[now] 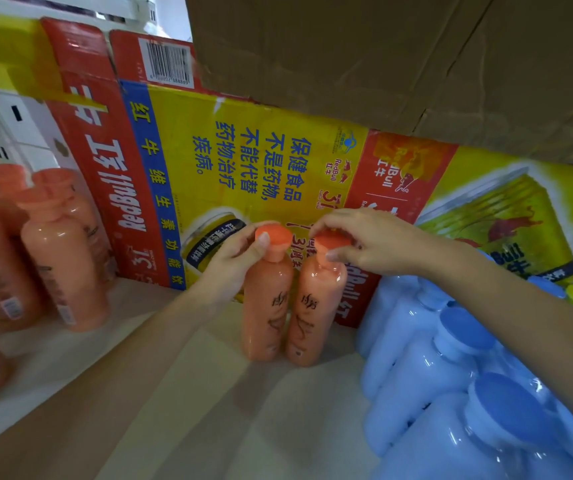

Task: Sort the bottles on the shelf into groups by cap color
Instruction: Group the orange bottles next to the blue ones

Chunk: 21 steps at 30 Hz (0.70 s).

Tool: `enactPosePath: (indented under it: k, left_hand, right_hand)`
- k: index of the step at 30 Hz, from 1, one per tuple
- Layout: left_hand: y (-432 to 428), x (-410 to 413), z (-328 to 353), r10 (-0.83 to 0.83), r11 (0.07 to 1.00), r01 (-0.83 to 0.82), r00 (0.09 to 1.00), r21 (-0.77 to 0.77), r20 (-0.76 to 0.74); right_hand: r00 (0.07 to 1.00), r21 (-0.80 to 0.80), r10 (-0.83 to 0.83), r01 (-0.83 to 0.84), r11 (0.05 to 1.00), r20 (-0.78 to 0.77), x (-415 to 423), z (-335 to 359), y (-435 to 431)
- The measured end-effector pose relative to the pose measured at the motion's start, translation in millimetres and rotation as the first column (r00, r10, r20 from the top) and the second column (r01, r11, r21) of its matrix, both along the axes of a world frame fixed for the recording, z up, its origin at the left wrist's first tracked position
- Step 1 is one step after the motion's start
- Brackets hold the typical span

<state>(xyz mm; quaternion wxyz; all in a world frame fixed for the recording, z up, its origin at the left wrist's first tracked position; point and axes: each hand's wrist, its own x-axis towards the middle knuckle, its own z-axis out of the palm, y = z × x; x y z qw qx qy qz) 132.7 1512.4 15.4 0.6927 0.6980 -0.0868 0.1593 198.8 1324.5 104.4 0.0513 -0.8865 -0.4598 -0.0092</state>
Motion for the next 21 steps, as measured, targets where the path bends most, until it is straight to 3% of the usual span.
enactPosePath:
  k: [6, 11, 15, 21]
  left_hand:
    - [-0.9, 4.2, -1.6, -0.058, 0.998, 0.056, 0.997, -0.040, -0.048]
    - [-3.6, -2.8, 1.8, 0.016, 1.000, -0.017, 0.999, -0.011, -0.036]
    - [0.0, -4.9, 6.0, 0.147, 0.957, -0.147, 0.989, 0.248, 0.018]
    - [4.0, -1.2, 13.2, 0.078, 0.943, -0.063, 0.996, 0.328, -0.031]
  right_hand:
    - [0.995, 0.051, 0.032, -0.027, 0.998, -0.093, 2.6, -1.3, -1.2]
    - [0.999, 0.056, -0.030, 0.029, 0.998, 0.026, 3.5, -6.5, 0.3]
    - [0.997, 0.090, -0.060, 0.055, 0.994, 0.052, 5.0, -7.5, 2.0]
    - [0.998, 0.088, 0.006, 0.000, 0.996, -0.067, 2.4, -2.4, 0.3]
